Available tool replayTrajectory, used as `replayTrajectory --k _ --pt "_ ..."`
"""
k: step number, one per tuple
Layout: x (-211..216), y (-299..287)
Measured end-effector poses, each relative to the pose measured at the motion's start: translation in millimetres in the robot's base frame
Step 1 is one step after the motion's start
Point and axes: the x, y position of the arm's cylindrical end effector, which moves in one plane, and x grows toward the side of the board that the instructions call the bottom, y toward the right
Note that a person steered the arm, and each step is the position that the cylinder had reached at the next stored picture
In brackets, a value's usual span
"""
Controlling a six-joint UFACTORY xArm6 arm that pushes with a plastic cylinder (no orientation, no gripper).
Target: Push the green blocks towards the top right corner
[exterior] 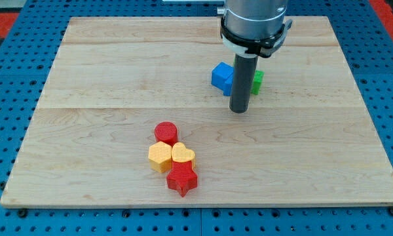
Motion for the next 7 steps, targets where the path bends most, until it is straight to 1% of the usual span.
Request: replayTrajectory --k 1,2,3,4,5,6,7 --pt "-30 16" --pt "-72 43" --pt "-100 71" --pt "-104 98" --pt "-130 109" --pt "-186 102" --pt "-168 105"
